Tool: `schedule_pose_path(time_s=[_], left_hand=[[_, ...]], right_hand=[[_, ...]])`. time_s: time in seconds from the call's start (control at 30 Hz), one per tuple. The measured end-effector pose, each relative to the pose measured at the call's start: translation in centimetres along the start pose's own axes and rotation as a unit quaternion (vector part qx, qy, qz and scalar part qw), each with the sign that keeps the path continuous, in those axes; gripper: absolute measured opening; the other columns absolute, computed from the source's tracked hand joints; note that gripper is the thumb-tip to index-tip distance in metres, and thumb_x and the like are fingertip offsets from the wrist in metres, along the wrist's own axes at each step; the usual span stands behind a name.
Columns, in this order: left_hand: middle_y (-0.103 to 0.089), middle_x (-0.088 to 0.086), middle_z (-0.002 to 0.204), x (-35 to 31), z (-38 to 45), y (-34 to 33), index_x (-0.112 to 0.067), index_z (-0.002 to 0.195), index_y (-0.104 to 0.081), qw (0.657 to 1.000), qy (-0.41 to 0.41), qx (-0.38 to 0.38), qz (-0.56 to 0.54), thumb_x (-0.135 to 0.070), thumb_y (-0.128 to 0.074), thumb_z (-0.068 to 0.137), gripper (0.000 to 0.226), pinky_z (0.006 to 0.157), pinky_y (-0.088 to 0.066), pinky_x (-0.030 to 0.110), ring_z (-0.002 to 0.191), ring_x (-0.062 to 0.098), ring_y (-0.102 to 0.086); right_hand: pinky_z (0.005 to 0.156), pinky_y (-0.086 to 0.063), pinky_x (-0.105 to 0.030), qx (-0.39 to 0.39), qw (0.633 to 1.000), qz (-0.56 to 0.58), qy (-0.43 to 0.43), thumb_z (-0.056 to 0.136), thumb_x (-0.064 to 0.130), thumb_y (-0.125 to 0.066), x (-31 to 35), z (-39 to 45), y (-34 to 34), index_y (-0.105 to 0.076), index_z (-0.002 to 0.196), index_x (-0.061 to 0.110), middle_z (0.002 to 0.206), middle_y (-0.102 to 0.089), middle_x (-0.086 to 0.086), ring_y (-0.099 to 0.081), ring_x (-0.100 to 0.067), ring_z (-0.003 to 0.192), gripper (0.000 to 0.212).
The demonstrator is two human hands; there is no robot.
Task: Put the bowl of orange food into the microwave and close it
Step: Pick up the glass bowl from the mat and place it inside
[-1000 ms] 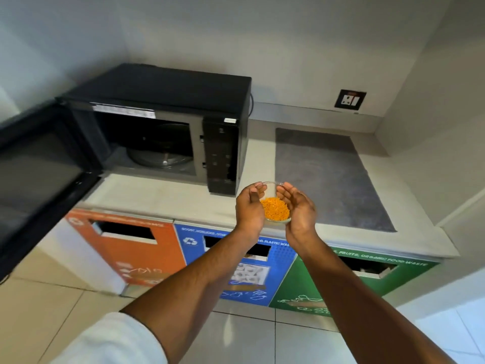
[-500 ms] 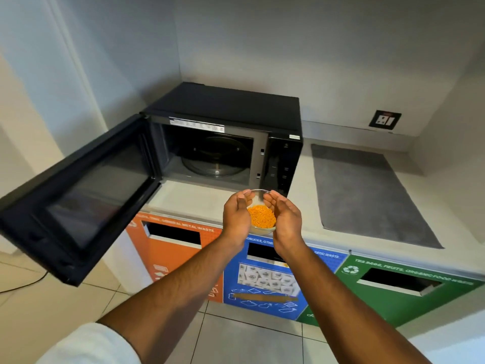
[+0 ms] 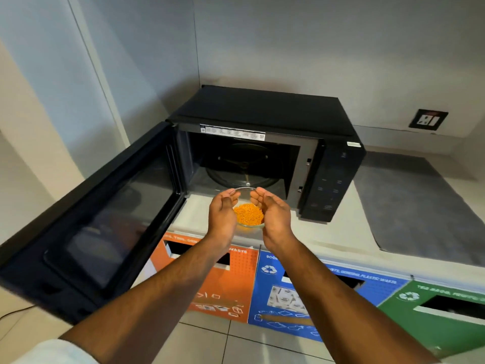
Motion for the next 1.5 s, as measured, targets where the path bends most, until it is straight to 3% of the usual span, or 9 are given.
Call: schedule_pose_path(time_s=[0.23, 0.43, 0.57, 0.73, 0.83, 0.97, 1.03, 1.17, 1.5], left_hand=[[-0.070, 0.014, 0.117, 1.9, 8.0, -1.1, -0.007, 0.116, -0.061, 0.998, -0.009, -0.020, -0.065, -0.007, -0.033, 0.103, 0.031, 0.085, -0.050, 0.021, 0.104, 0.018, -0.066], [-0.068, 0.018, 0.113, 3.2, 15.5, -3.1, -0.001, 0.113, -0.061, 0.995, -0.057, -0.020, -0.076, -0.002, -0.030, 0.101, 0.034, 0.091, -0.052, 0.023, 0.107, 0.024, -0.066], [-0.069, 0.020, 0.103, 3.6, 20.0, -5.0, -0.003, 0.097, -0.060, 0.994, -0.053, -0.028, -0.095, -0.001, -0.030, 0.099, 0.030, 0.095, -0.052, 0.039, 0.102, 0.034, -0.066], [-0.071, 0.021, 0.112, 4.7, 25.7, -5.5, 0.002, 0.115, -0.060, 0.999, -0.014, -0.013, -0.045, -0.004, -0.032, 0.094, 0.036, 0.098, -0.054, 0.052, 0.107, 0.035, -0.068], [-0.071, 0.019, 0.114, 5.4, 28.3, -5.6, -0.005, 0.114, -0.064, 0.999, -0.005, -0.003, -0.034, -0.005, -0.035, 0.095, 0.034, 0.097, -0.054, 0.052, 0.107, 0.035, -0.068], [-0.070, 0.016, 0.109, 5.5, 30.7, -6.3, -0.016, 0.087, -0.064, 0.998, -0.021, 0.015, -0.049, -0.006, -0.053, 0.095, 0.018, 0.097, -0.054, 0.048, 0.104, 0.033, -0.067], [-0.071, 0.011, 0.098, 5.7, 32.1, -6.6, -0.017, 0.085, -0.064, 0.998, -0.023, 0.014, -0.054, -0.006, -0.052, 0.096, 0.020, 0.085, -0.055, 0.041, 0.092, 0.026, -0.067], [-0.067, 0.004, 0.084, 6.1, 34.2, -7.5, -0.016, 0.083, -0.061, 0.997, -0.016, 0.019, -0.073, -0.005, -0.038, 0.100, 0.031, 0.070, -0.052, 0.030, 0.077, 0.016, -0.065], [-0.068, -0.001, 0.090, 6.9, 35.6, -7.7, -0.021, 0.087, -0.062, 0.998, -0.010, 0.029, -0.064, -0.011, -0.036, 0.103, 0.032, 0.067, -0.051, 0.030, 0.080, 0.013, -0.065]], right_hand=[[0.108, -0.053, -0.043, -0.001, 0.999, 0.051, 0.011, 0.102, 0.007, -0.053, -2.4, 8.8, -2.3, -0.074, 0.112, 0.002, 0.110, -0.078, -0.019, -0.073, -0.032, 0.111, 0.024], [0.102, -0.057, -0.039, -0.011, 0.997, 0.062, 0.039, 0.101, 0.001, -0.051, -2.9, 16.1, -4.1, -0.072, 0.109, 0.001, 0.107, -0.077, -0.019, -0.072, -0.024, 0.096, 0.022], [0.084, -0.059, -0.039, -0.018, 0.998, 0.033, 0.048, 0.095, -0.004, -0.046, -2.1, 19.7, -5.4, -0.072, 0.104, 0.001, 0.095, -0.076, -0.013, -0.070, -0.023, 0.085, 0.028], [0.082, -0.061, -0.042, -0.030, 0.999, 0.034, 0.024, 0.099, -0.001, -0.040, -2.8, 23.8, -6.5, -0.071, 0.112, -0.002, 0.109, -0.076, -0.019, -0.070, -0.028, 0.089, 0.034], [0.068, -0.059, -0.034, -0.008, 0.999, 0.041, 0.020, 0.102, 0.004, -0.046, -3.6, 26.5, -7.4, -0.071, 0.094, 0.007, 0.092, -0.072, -0.011, -0.067, -0.024, 0.077, 0.025], [0.054, -0.051, -0.025, -0.015, 0.998, 0.059, 0.020, 0.103, 0.007, -0.048, -3.5, 29.4, -8.5, -0.061, 0.076, 0.015, 0.078, -0.063, -0.004, -0.058, -0.015, 0.066, 0.031], [0.044, -0.047, -0.019, -0.023, 0.998, 0.054, 0.024, 0.103, 0.006, -0.047, -3.3, 30.7, -8.8, -0.059, 0.073, 0.015, 0.075, -0.060, -0.004, -0.055, -0.014, 0.063, 0.033], [0.061, -0.039, -0.027, -0.013, 0.999, 0.022, 0.045, 0.101, 0.001, -0.047, -3.1, 32.5, -8.9, -0.053, 0.070, 0.013, 0.073, -0.052, -0.006, -0.048, -0.015, 0.065, 0.034], [0.052, -0.050, -0.022, -0.004, 0.999, 0.021, 0.032, 0.102, 0.008, -0.044, -3.1, 33.5, -8.5, -0.060, 0.079, 0.015, 0.080, -0.062, -0.003, -0.059, -0.013, 0.066, 0.030]])
Point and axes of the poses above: each hand's wrist, its own z-axis towards the middle knuckle, its own y-axis out of the back of the hand, x = y × z, the point moved 1 cm from there along z, towards the middle knuckle
